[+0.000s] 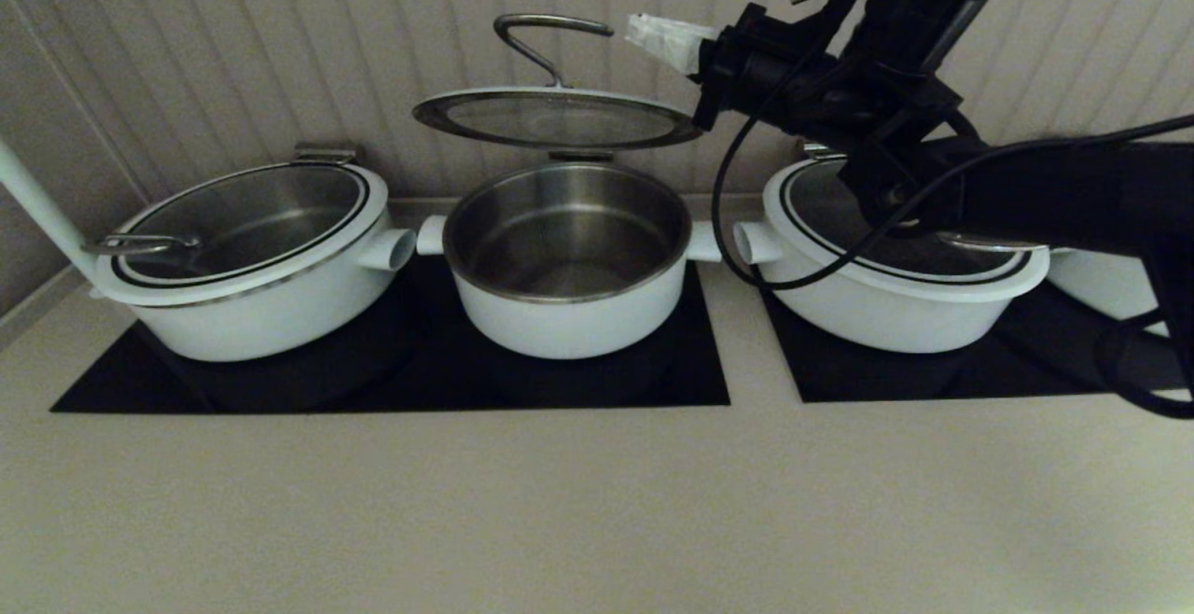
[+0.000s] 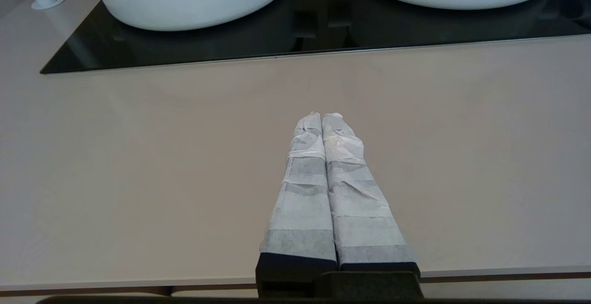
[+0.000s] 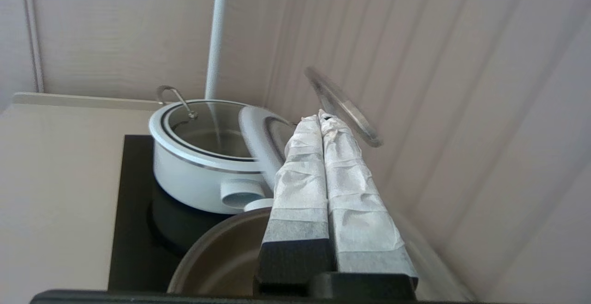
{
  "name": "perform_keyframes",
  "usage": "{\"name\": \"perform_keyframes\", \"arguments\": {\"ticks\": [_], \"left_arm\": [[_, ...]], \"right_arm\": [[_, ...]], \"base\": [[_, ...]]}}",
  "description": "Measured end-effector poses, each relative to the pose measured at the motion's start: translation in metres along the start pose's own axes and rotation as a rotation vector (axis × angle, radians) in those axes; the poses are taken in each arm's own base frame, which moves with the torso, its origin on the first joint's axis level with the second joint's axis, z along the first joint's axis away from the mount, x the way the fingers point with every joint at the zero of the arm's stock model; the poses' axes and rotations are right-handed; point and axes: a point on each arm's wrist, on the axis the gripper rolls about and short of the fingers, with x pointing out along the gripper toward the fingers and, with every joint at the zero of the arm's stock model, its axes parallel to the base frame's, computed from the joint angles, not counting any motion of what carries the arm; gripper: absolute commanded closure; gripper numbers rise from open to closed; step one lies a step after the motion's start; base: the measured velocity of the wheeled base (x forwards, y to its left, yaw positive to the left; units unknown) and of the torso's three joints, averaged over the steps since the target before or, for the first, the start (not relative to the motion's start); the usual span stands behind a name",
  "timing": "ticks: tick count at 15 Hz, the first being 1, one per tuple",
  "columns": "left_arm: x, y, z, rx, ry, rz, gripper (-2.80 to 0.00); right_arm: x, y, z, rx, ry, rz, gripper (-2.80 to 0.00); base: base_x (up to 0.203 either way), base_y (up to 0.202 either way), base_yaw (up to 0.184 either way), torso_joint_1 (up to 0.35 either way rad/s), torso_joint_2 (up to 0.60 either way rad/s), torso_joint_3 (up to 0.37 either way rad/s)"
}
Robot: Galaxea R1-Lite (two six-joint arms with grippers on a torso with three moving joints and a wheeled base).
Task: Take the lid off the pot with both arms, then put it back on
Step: Close the pot lid
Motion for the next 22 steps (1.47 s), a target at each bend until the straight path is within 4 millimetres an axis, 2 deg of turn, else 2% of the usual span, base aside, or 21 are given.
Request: {"name": "perform_keyframes", "arguments": {"ticks": [5,10,15,22], "left_arm": [[0.000,0.000,0.000,0.000,0.000,0.000,0.00],[0.000,0.000,0.000,0.000,0.000,0.000,0.00],[0.000,0.000,0.000,0.000,0.000,0.000,0.00],[0.000,0.000,0.000,0.000,0.000,0.000,0.00]], "right_arm": [[-0.015,-0.017,-0.006,-0.020,0.027,-0.050,0.00],[-0.037,-0.041,-0.027,-0.079,0.084,-0.110,0.00],[-0.036,-0.040,-0.046,-0.092,0.096,-0.103,0.00],[-0.025,-0.031,-0.056,-0.077,0.088,-0.077,0.00]], "base": [[0.000,0.000,0.000,0.000,0.00,0.000],[0.000,0.000,0.000,0.000,0.00,0.000],[0.000,0.000,0.000,0.000,0.00,0.000],[0.000,0.000,0.000,0.000,0.00,0.000]]}}
